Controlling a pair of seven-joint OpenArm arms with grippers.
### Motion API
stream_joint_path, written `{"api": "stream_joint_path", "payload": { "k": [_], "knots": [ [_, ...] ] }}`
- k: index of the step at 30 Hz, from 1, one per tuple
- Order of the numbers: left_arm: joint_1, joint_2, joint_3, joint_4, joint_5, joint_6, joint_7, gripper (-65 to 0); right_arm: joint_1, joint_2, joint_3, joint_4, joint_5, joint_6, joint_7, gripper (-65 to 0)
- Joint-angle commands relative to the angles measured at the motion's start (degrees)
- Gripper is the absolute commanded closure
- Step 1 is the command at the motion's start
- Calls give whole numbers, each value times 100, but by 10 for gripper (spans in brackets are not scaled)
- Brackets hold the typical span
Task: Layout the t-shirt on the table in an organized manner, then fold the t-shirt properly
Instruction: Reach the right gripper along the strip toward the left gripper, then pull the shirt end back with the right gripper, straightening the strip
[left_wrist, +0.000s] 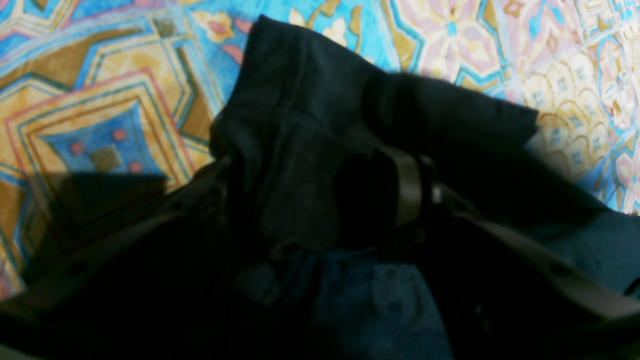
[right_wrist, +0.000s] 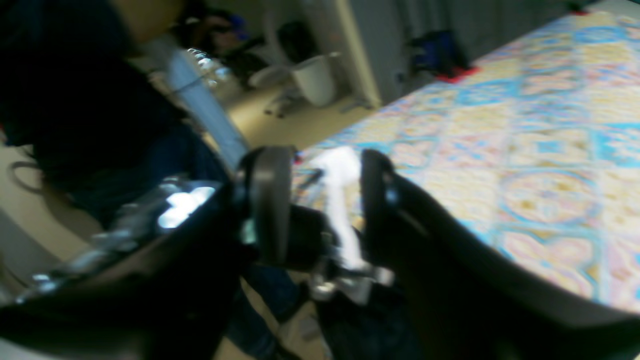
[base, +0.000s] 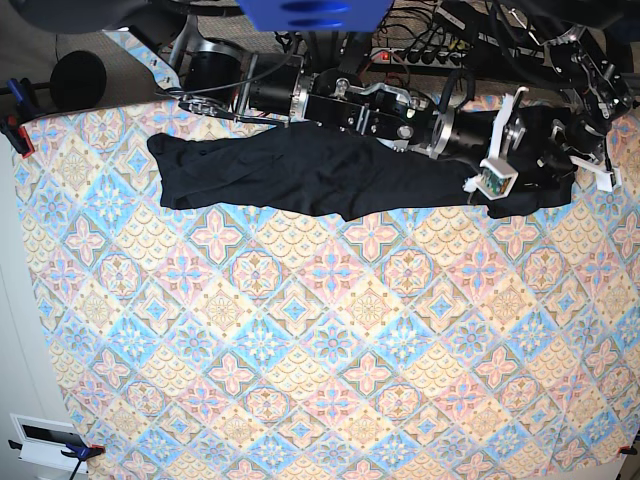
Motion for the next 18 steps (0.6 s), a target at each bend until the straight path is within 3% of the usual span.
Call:
{"api": "stream_joint_path", "payload": {
  "k": [1, 5, 10, 13, 18],
  "knots": [
    [-14, -73, 1, 70, -3, 6, 51, -345, 145, -121, 47, 127, -41, 7, 206, -299],
    [-14, -73, 1, 70, -12, 6, 51, -345, 145, -121, 91, 215, -41, 7, 206, -361],
    [-14, -73, -34, 123, -73, 6, 51, -345, 136, -25, 214, 664, -41, 7, 206, -347],
    [30, -73, -104, 308, -232, -2, 60, -345, 110, 318, 751, 892, -41, 7, -14, -331],
    [285, -109, -403, 1055, -557, 6, 342, -345, -5, 564, 2131, 1305, -41, 7, -1104, -288]
  ]
}}
